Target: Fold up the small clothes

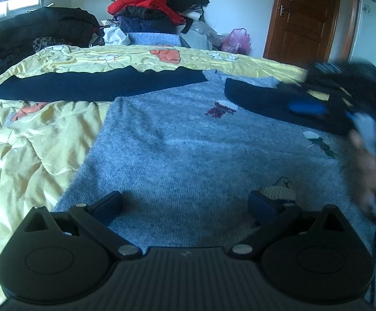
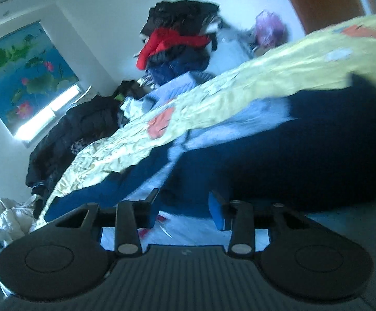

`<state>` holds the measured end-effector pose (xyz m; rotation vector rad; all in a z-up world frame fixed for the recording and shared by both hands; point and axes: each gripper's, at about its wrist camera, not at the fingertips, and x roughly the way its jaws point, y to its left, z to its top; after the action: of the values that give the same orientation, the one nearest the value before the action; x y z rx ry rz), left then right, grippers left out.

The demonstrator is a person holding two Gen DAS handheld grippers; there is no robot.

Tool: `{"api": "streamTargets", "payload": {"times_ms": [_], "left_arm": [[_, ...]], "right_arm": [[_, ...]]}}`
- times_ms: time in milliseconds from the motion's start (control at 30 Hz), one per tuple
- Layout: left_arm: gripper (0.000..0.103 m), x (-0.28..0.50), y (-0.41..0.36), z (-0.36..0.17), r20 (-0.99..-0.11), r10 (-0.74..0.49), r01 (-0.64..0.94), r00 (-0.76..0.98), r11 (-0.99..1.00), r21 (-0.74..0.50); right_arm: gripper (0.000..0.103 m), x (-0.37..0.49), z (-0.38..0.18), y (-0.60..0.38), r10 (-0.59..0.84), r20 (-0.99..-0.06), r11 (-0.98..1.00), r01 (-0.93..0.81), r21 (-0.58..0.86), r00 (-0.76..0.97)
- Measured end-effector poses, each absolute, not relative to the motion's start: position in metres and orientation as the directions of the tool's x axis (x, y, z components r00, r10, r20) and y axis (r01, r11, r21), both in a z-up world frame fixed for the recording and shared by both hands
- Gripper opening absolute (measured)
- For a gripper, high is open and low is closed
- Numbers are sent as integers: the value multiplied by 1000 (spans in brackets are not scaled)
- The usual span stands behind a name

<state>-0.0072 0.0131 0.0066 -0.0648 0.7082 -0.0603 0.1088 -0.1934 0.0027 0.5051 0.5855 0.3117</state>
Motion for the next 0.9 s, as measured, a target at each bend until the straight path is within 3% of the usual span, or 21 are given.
{"api": "streamTargets", "payload": {"times_ms": [200,333,400,467,533,633,900], "left_arm": [[103,24,30,53,-531,-132,-3,837,969,-247],[103,90,24,61,-542,-322,97,776,911,-402],[102,121,14,56,-573,-361,99,736,894,-436],[87,143,3,52,-565,-396,127,724,881,-456],[62,162,-7,45,-596,-402,117,695,881,-458],[61,182,-14,26,-657,-422,77,625,870,-486],[61,191,-3,9,-638,-452,0,623,816,-578]], "right_arm": [[57,53,-6,-239,331,-412,866,-100,490,849],[57,48,-15,-256,333,-351,808,-74,584,875],[57,49,-17,-258,334,-348,800,-68,596,876],[57,49,-19,-258,342,-343,796,-76,600,875],[57,49,-18,-257,346,-330,796,-89,599,878],[57,50,-18,-257,353,-323,787,-91,611,878],[57,51,-22,-262,364,-303,757,-90,647,881]]}}
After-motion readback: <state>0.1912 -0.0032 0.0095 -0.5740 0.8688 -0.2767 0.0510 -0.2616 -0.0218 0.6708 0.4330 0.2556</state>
